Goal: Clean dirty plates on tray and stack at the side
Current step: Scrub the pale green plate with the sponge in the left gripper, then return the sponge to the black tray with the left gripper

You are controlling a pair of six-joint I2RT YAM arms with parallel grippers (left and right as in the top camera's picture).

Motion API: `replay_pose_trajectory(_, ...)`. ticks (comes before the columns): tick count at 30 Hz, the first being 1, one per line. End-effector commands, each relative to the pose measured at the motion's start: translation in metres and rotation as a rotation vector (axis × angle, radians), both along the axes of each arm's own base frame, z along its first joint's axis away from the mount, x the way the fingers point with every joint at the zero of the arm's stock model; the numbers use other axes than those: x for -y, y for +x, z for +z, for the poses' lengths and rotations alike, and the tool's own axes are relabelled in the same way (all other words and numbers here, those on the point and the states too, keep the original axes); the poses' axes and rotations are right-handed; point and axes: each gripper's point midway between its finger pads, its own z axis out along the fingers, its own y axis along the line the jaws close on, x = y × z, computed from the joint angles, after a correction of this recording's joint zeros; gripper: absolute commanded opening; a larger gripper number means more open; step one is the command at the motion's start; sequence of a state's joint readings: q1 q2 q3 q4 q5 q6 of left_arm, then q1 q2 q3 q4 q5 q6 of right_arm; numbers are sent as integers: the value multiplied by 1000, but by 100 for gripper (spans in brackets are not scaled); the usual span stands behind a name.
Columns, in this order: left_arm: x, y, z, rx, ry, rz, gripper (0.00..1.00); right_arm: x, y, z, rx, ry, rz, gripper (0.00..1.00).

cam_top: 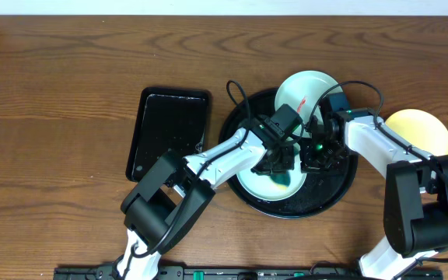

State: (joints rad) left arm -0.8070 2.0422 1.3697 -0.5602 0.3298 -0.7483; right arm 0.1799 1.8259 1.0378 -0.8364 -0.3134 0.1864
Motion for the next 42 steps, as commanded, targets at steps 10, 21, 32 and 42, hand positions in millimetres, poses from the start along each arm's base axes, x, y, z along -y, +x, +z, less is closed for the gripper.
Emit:
replay_pose_trajectory(10,-150,35,5,269,676,78,7,14,-2,-10,-12,-80,3,1)
replay_pose_trajectory(21,-146,52,53,347,667,89,8,14,0,-9,1,-78,3,1)
replay_pose_trajectory(32,-177,44,180,483,400,265,7,24,17,45,208,-139,14,1)
replay_pose_trajectory(42,-269,44,137,302,440,360,8,37,8,122,484,-396,38,1)
